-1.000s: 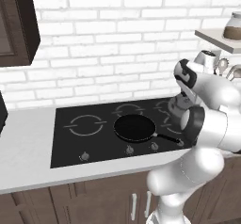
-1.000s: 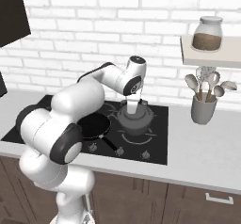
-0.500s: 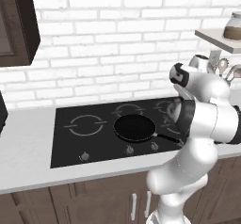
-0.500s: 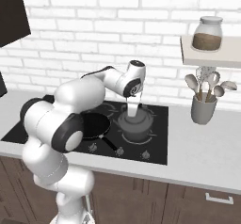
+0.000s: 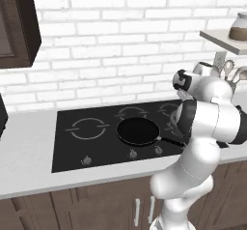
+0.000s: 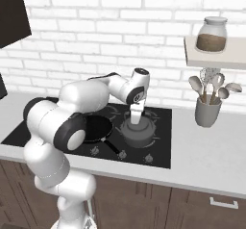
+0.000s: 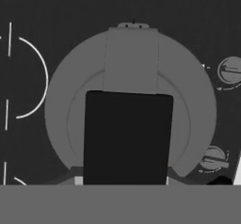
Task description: Pick the kettle from the counter and place it on a stove burner. Then turn the burner on.
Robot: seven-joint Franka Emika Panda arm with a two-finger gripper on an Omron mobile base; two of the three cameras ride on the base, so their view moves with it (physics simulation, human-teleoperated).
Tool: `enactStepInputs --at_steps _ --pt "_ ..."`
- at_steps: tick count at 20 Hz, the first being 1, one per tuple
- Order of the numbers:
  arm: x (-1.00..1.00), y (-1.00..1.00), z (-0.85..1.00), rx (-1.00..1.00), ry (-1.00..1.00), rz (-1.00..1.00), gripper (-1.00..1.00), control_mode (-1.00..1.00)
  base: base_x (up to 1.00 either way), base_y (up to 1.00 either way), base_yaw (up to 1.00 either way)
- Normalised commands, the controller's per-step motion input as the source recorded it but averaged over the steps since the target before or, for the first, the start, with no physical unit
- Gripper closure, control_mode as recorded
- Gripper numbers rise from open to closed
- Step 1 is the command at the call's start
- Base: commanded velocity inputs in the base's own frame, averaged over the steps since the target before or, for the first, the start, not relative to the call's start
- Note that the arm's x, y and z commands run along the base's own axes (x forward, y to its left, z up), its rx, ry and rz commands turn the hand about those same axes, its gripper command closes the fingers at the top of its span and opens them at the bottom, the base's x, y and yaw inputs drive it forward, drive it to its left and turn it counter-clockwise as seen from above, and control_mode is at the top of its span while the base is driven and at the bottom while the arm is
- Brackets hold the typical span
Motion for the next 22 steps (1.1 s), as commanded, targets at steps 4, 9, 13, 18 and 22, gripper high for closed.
enactStepInputs --at_steps 4,9,13,18,22 --pt "0.14 -0.03 -0.02 0.00 -0.09 0.00 1.00 -1.00 0.00 0.00 0.00" --pt "0.34 -0.11 0.00 0.00 -0.04 0.00 1.00 -1.00 0.00 0.00 0.00" --pt "0.26 -0.06 0.00 0.00 -0.01 0.00 1.00 -1.00 0.00 0.00 0.00" --pt "0.06 -0.03 0.01 0.00 -0.03 0.00 1.00 -1.00 0.00 0.00 0.00" --pt "0.11 -0.02 0.00 0.00 -0.03 0.00 1.00 -1.00 0.00 0.00 0.00"
